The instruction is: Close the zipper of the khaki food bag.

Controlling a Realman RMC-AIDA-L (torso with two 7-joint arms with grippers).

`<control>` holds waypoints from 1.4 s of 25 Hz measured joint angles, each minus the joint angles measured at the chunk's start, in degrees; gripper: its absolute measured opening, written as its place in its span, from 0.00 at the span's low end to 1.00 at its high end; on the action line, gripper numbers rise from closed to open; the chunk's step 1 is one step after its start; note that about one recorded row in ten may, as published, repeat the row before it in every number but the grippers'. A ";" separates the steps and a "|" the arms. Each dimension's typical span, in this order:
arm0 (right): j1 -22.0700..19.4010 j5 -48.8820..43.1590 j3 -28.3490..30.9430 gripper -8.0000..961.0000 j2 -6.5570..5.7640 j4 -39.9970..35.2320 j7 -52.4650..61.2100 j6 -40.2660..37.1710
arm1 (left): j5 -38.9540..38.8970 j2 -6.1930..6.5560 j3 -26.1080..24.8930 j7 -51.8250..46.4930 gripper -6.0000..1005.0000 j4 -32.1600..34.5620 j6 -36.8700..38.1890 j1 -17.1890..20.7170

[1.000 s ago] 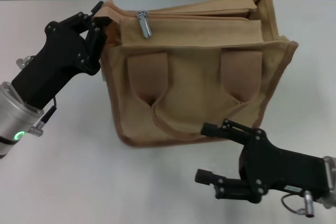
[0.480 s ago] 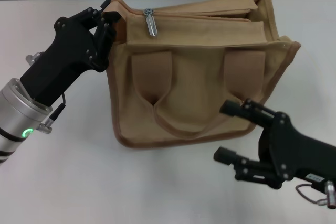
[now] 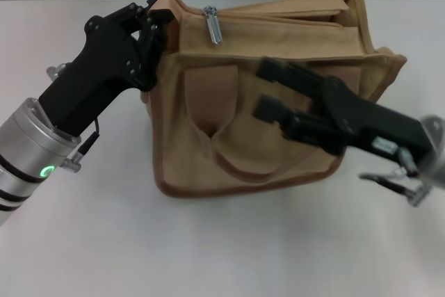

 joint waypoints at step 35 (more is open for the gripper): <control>5.09 4.77 1.29 0.87 0.20 0.28 5.52 3.22 | 1.92 -0.08 0.23 0.13 0.06 -2.06 0.42 -5.69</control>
